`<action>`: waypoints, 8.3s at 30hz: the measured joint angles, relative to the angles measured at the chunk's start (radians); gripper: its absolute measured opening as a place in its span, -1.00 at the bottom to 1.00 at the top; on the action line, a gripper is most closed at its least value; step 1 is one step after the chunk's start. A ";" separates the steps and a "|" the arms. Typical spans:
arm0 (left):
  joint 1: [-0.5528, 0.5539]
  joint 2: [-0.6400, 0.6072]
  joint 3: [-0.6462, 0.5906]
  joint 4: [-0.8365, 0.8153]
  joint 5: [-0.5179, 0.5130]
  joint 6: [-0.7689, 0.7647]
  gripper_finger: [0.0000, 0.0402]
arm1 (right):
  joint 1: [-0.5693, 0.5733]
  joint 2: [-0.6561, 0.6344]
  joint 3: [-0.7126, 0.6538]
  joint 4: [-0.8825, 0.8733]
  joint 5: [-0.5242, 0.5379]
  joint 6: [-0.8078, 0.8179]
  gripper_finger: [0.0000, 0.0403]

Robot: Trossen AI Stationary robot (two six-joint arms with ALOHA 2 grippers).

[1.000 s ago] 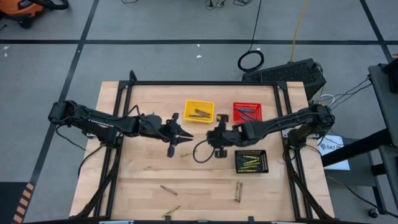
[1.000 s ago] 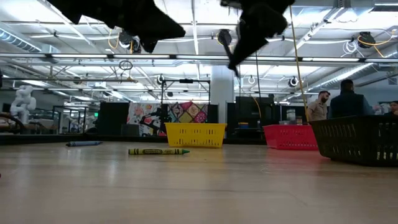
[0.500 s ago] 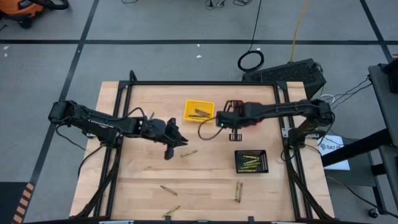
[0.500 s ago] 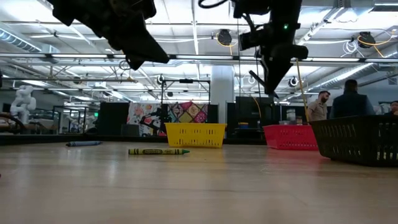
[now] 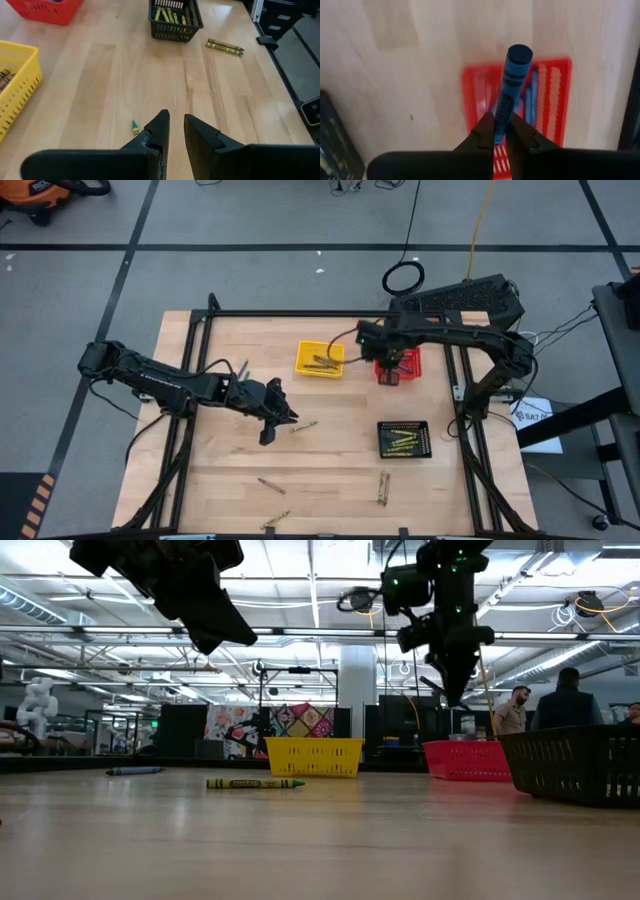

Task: Sort crayons
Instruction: Put the blue crayon into the red bin, then put the green crayon into the black bin

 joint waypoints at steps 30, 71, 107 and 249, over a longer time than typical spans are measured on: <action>0.001 0.000 0.000 -0.045 0.000 -0.025 -0.70 | -0.191 0.000 -0.256 0.143 -0.022 -0.097 -0.79; 0.002 0.073 0.000 -0.143 0.079 0.004 -0.48 | -0.063 0.001 -0.068 -0.110 -0.017 0.470 -0.30; 0.012 0.488 0.177 -0.180 -0.047 -0.079 -0.44 | 0.243 0.001 -0.068 -0.292 -0.020 0.684 -0.30; -0.075 0.392 0.216 0.542 0.054 0.193 -0.95 | 0.999 0.001 -0.068 0.667 0.764 0.753 -0.98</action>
